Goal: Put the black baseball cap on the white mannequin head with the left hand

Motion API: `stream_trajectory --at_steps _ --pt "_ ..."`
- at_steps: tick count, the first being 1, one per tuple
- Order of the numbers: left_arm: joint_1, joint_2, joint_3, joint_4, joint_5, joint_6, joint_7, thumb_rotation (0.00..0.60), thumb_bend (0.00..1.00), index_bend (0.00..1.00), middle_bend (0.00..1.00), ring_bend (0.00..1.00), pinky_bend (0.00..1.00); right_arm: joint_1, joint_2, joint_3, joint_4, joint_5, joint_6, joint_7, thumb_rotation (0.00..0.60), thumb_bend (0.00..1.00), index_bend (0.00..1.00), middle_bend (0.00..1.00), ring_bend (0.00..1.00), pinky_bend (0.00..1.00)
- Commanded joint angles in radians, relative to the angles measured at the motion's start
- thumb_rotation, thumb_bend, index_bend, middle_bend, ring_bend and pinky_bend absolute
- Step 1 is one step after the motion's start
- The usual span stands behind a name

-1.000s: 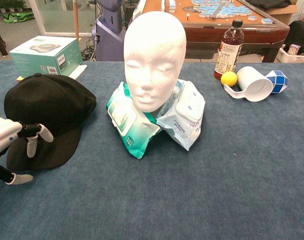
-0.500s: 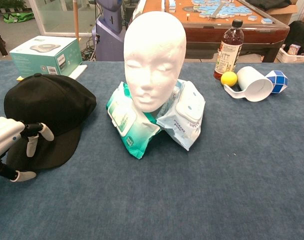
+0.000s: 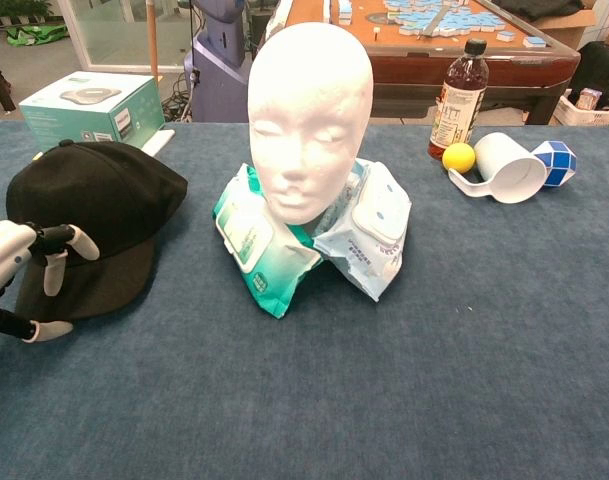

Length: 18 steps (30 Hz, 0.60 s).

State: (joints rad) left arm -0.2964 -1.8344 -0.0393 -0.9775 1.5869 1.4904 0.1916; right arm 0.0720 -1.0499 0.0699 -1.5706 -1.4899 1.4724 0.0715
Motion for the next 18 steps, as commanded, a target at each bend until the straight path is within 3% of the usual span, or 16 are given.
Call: stream_trajectory --at_steps 1,6,10,18 --pt "-0.001 -0.036 -0.018 0.073 0.031 0.08 -0.073 0.6 0.05 0.35 0.62 0.4 0.59 -0.001 0.0 -0.001 0.0 -0.002 0.002 0.0 0.6 0.0 0.08 0.24 0.18 0.26" --pt "-0.009 -0.088 -0.05 0.2 0.058 0.201 -0.188 0.6 0.05 0.34 0.58 0.38 0.59 -0.003 0.0 -0.002 0.0 -0.005 0.006 -0.001 0.6 0.0 0.08 0.24 0.18 0.26" --pt "-0.024 -0.12 -0.074 0.297 0.06 0.263 -0.26 0.6 0.05 0.4 0.52 0.35 0.59 -0.004 -0.001 -0.002 -0.002 -0.005 0.007 -0.004 0.6 0.0 0.08 0.24 0.18 0.26" --pt "-0.057 -0.126 -0.106 0.349 0.032 0.264 -0.258 0.6 0.05 0.53 0.51 0.35 0.59 -0.006 -0.001 -0.003 -0.003 -0.008 0.011 -0.006 0.6 0.0 0.08 0.24 0.18 0.26"
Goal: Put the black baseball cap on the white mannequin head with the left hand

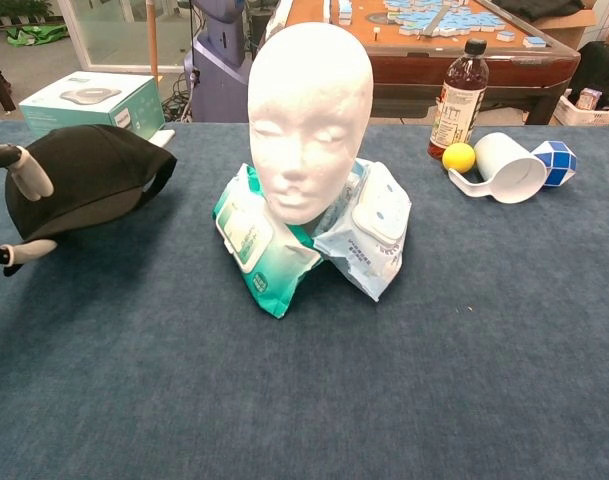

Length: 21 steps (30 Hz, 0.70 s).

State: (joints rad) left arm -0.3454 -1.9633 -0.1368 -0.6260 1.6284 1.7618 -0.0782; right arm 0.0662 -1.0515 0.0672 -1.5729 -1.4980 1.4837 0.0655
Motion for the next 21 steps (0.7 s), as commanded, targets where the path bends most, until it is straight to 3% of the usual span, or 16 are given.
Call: stream_trajectory --at_steps 1,15,21 --pt "-0.012 0.005 -0.012 -0.007 -0.015 -0.015 0.025 0.6 0.05 0.54 0.51 0.35 0.59 0.0 0.001 0.0 -0.001 0.0 0.0 0.0 0.6 0.0 0.08 0.24 0.18 0.26" --pt "-0.023 0.065 -0.037 -0.171 -0.087 -0.105 0.156 0.6 0.05 0.63 0.54 0.37 0.59 -0.003 0.005 0.001 0.001 -0.001 0.003 0.012 0.6 0.0 0.08 0.24 0.18 0.26" --pt "-0.023 0.088 -0.033 -0.21 -0.097 -0.127 0.162 0.6 0.18 0.62 0.54 0.36 0.59 -0.002 0.004 0.001 0.002 -0.001 0.001 0.012 0.6 0.0 0.08 0.24 0.18 0.26"
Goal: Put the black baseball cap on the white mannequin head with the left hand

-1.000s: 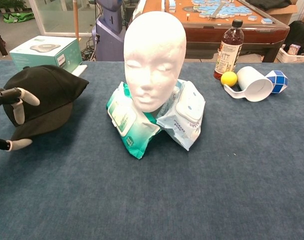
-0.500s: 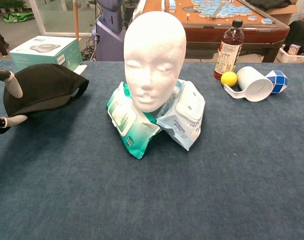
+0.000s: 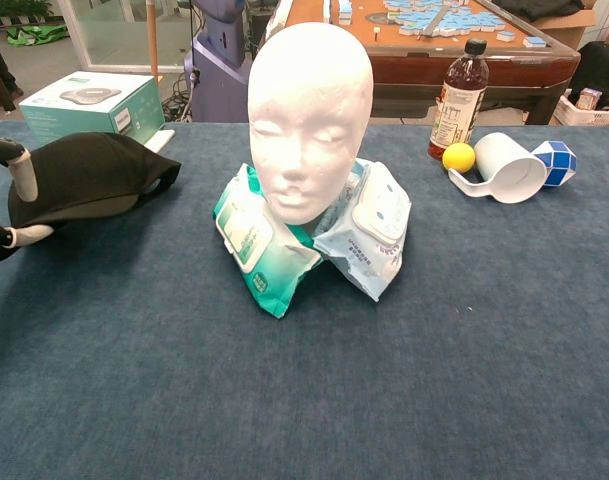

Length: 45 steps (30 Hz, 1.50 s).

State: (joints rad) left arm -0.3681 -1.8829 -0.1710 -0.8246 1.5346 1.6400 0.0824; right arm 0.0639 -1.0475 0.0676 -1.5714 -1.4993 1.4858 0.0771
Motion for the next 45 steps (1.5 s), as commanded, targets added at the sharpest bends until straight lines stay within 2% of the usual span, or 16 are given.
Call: stream_trajectory --at_steps 1,5,15,19,26,33,40,45 --pt "-0.001 0.01 0.001 -0.015 -0.004 -0.007 0.003 0.6 0.22 0.62 0.54 0.36 0.59 0.0 0.0 0.0 0.0 0.001 -0.001 0.0 0.6 0.0 0.08 0.24 0.18 0.26" --pt "-0.002 0.019 0.0 -0.03 -0.009 -0.013 0.012 0.6 0.29 0.62 0.54 0.36 0.59 0.001 0.001 0.001 0.0 0.003 -0.002 0.001 0.6 0.0 0.08 0.24 0.18 0.26" --pt "-0.004 0.029 0.005 -0.04 -0.002 -0.003 0.005 0.6 0.33 0.63 0.55 0.37 0.59 -0.001 0.003 0.002 0.002 0.003 -0.001 0.01 0.6 0.0 0.08 0.24 0.18 0.26" --pt "-0.013 0.041 0.001 -0.037 0.026 0.044 0.008 0.6 0.33 0.65 0.57 0.39 0.59 -0.002 0.005 0.002 0.002 0.001 0.003 0.015 0.6 0.0 0.08 0.24 0.18 0.26" --pt "-0.044 0.104 -0.035 -0.062 0.077 0.145 0.041 0.6 0.33 0.7 0.62 0.43 0.6 -0.008 0.006 -0.001 0.002 -0.009 0.016 0.021 0.6 0.0 0.08 0.24 0.18 0.26" --pt "-0.092 0.206 -0.053 -0.12 0.17 0.238 0.119 0.6 0.33 0.67 0.66 0.45 0.62 -0.009 0.005 -0.002 -0.001 -0.013 0.018 0.013 0.6 0.0 0.08 0.24 0.18 0.26" --pt "-0.143 0.265 -0.078 -0.197 0.257 0.32 0.168 0.6 0.33 0.73 0.74 0.51 0.67 -0.012 0.004 -0.003 -0.001 -0.015 0.024 0.011 0.6 0.0 0.08 0.24 0.18 0.26" --pt "-0.185 0.296 -0.079 -0.283 0.332 0.328 0.242 0.6 0.33 0.74 0.75 0.52 0.68 -0.013 0.005 -0.002 0.0 -0.014 0.025 0.016 0.6 0.0 0.08 0.24 0.18 0.26"
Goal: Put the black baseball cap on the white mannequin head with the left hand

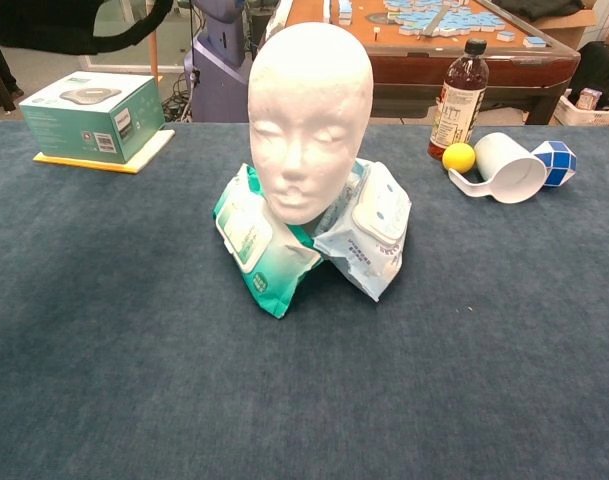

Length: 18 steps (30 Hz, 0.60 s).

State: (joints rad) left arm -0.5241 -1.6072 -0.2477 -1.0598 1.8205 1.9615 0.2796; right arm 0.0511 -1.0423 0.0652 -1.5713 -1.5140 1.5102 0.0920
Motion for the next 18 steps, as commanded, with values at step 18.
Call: stream_trajectory --at_steps 18 --pt "-0.242 -0.088 0.004 -0.09 0.19 -0.232 0.237 0.6 0.34 0.77 0.78 0.54 0.7 -0.008 0.014 0.008 0.012 0.013 0.006 0.052 0.6 0.0 0.08 0.24 0.18 0.26"
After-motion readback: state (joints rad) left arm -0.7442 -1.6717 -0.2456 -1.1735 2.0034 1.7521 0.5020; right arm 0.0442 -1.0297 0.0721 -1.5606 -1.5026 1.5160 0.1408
